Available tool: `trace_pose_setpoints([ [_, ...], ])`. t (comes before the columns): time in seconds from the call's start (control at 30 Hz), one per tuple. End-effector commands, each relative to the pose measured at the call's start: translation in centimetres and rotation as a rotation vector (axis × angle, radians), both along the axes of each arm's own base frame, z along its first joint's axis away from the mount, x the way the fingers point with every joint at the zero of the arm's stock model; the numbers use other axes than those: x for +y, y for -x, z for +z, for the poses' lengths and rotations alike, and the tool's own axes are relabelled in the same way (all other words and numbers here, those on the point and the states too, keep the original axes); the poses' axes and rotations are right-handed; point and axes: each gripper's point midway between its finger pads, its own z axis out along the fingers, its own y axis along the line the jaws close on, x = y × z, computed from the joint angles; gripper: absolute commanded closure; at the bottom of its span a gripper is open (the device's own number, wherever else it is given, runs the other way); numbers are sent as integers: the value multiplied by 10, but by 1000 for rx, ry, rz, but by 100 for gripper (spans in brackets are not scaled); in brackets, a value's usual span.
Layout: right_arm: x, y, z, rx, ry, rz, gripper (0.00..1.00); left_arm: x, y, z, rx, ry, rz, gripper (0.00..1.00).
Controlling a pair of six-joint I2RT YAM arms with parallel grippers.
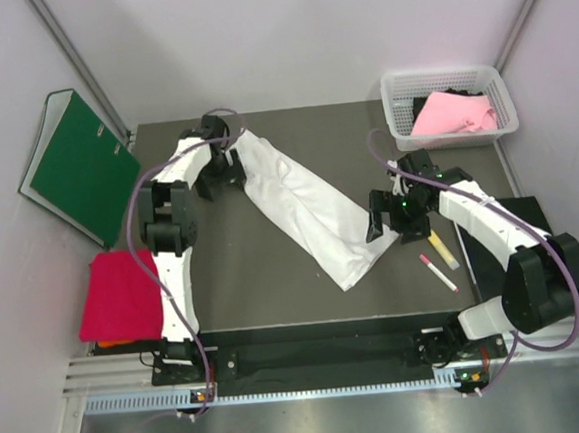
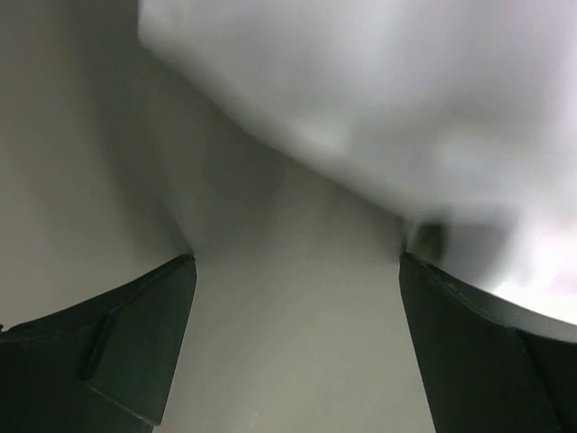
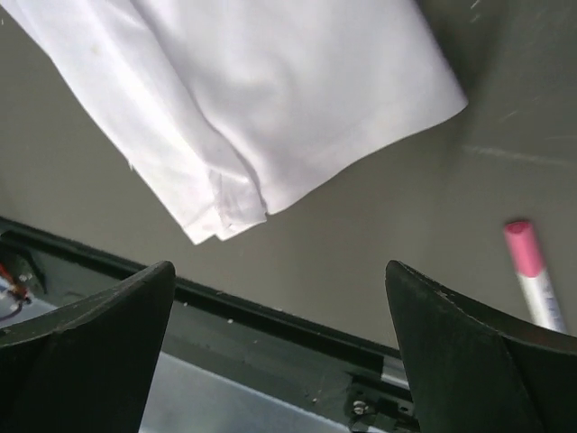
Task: Fold and stack the t-shirts
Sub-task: Rotate the tshirt 70 degrees
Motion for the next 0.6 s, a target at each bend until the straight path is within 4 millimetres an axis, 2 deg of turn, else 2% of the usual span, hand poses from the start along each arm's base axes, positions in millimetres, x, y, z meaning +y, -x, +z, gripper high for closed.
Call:
trace_pose_setpoints([
  [0.0, -20, -35, 16, -137, 145, 1, 0, 0, 37, 48, -61, 38, -20, 1],
  [0.03, -22, -43, 18, -158, 164, -4, 0, 0, 58, 36, -17, 44, -17, 1],
  [0.07, -28, -50, 10, -161, 209, -10, 0, -2, 64, 38, -30, 55, -20, 1],
  [0.1, -29, -60, 7, -188, 224, -16, 0, -7, 72, 55, -65, 84, -31, 1],
  [0.13, -32, -66, 3, -196, 244, -20, 1, -8, 90, 45, -29, 94, -17, 1],
  [0.17, -33, -71, -7, -179, 258, -14, 1, -8, 95, 47, -42, 101, -11, 1],
  [0.2, -31, -80, -10, -197, 255, -15, 2, -16, 101, 60, -67, 152, -21, 1],
  [0.23, -30, -83, -15, -192, 257, -12, 4, -16, 114, 55, -46, 163, -3, 1],
  [0.3, -27, -87, -31, -161, 259, 5, 10, -18, 121, 69, -84, 183, 0, 1],
  [0.33, -24, -91, -35, -161, 251, 12, 29, -18, 126, 70, -85, 190, 7, 1],
  [0.37, -22, -91, -43, -140, 245, 21, 34, -18, 127, 75, -98, 194, 10, 1],
  [0.5, -21, -94, -58, -124, 251, 18, 37, -17, 126, 96, -147, 197, 14, 1],
  [0.57, -22, -96, -62, -126, 259, 19, 46, -15, 120, 104, -174, 189, 24, 1],
])
